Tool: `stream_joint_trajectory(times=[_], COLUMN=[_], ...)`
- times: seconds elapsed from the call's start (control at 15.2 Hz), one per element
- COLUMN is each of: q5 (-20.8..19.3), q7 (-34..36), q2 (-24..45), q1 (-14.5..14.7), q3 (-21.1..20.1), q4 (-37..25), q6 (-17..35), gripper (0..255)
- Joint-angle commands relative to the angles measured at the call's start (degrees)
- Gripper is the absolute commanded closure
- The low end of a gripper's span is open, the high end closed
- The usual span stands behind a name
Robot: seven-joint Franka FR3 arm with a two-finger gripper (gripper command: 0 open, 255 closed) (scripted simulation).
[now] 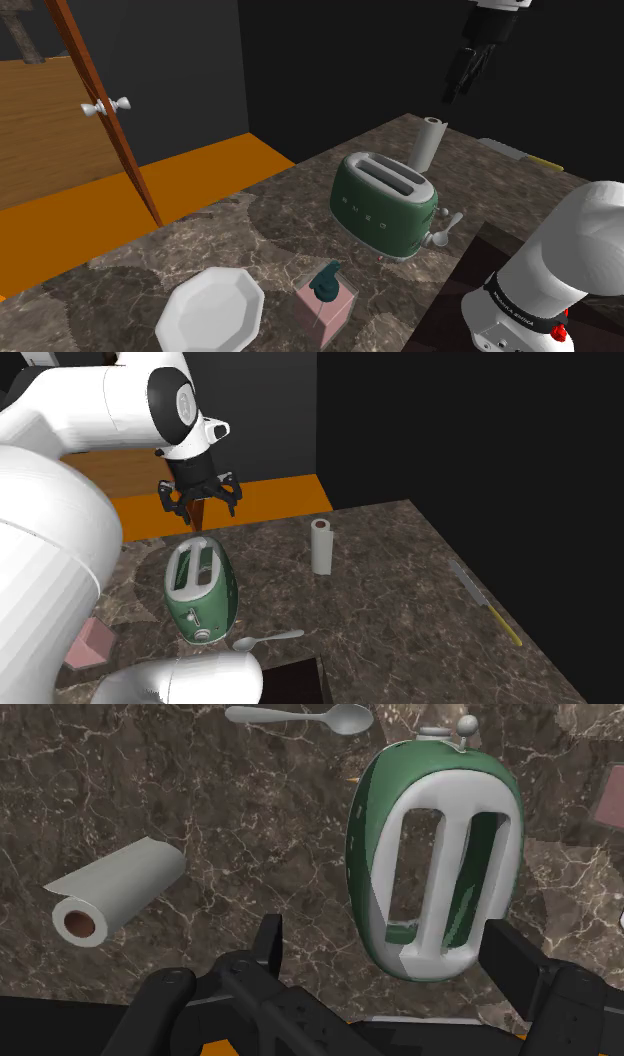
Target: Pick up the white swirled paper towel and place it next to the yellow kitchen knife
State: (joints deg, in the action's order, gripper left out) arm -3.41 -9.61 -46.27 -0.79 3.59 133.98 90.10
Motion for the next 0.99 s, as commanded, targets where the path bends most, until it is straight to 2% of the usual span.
stream_joint_trajectory(times=[0.0, 0.53, 0.92], q5=[0.0, -4.0, -4.6], q7=[0.0, -8.5, -15.2], q2=[0.0, 10.0, 20.0], q1=[0.0, -1.9, -2.6], q3=[0.0, 8.8, 15.2], q4=[0.0, -0.2, -3.4], q6=[0.0, 9.7, 16.4], gripper=[0, 0, 0])
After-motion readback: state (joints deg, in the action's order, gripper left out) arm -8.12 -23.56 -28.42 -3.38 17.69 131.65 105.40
